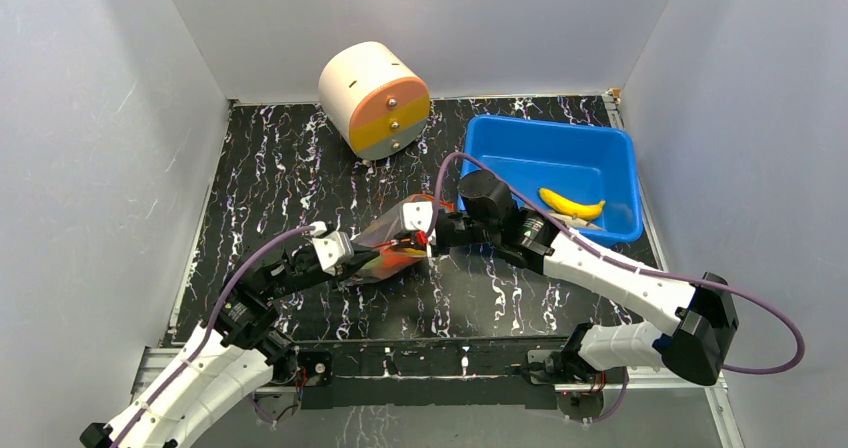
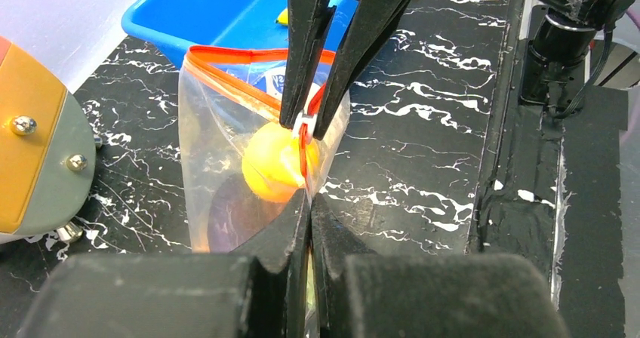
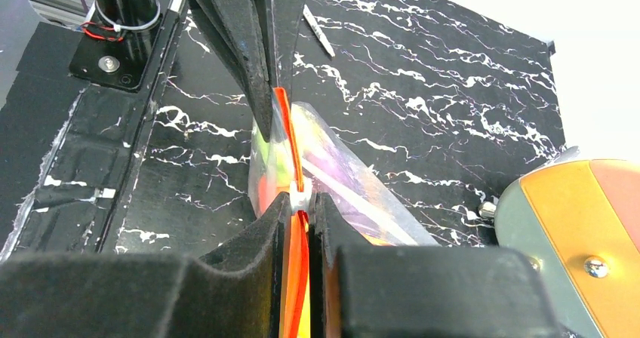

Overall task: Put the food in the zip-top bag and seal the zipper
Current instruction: Zip the zipper food storage bag at the center of the board.

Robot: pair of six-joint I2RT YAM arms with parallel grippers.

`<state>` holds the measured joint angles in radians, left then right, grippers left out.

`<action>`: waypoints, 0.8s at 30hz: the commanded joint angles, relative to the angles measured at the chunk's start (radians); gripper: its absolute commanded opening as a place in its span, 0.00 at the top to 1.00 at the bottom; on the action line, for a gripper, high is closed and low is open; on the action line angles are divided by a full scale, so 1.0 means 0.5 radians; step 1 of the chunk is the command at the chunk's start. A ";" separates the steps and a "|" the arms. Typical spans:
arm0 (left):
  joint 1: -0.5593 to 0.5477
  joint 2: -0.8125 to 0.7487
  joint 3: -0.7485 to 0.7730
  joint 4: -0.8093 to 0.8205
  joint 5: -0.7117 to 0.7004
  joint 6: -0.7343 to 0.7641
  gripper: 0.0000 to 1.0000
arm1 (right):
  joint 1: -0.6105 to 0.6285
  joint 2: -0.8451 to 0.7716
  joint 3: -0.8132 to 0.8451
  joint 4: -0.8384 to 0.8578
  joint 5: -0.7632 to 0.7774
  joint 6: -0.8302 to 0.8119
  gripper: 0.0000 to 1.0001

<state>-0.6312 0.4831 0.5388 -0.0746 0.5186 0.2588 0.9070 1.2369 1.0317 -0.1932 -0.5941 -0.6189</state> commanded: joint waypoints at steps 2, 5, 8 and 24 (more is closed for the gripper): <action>0.001 -0.002 0.003 0.144 0.110 -0.049 0.85 | -0.041 -0.061 -0.028 0.124 -0.031 0.083 1.00; 0.001 0.046 0.026 0.149 0.125 -0.045 0.71 | -0.041 -0.043 -0.030 0.186 -0.087 0.121 1.00; 0.001 0.095 0.051 0.149 0.151 -0.034 0.66 | -0.041 -0.016 -0.015 0.200 -0.111 0.130 1.00; 0.000 0.196 0.103 0.235 0.093 -0.036 0.66 | -0.041 0.020 -0.027 0.209 -0.152 0.146 1.00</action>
<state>-0.6312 0.5838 0.5465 -0.0036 0.5655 0.2356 0.8890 1.2495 1.0157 -0.1528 -0.6559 -0.5499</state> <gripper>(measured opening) 0.343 0.086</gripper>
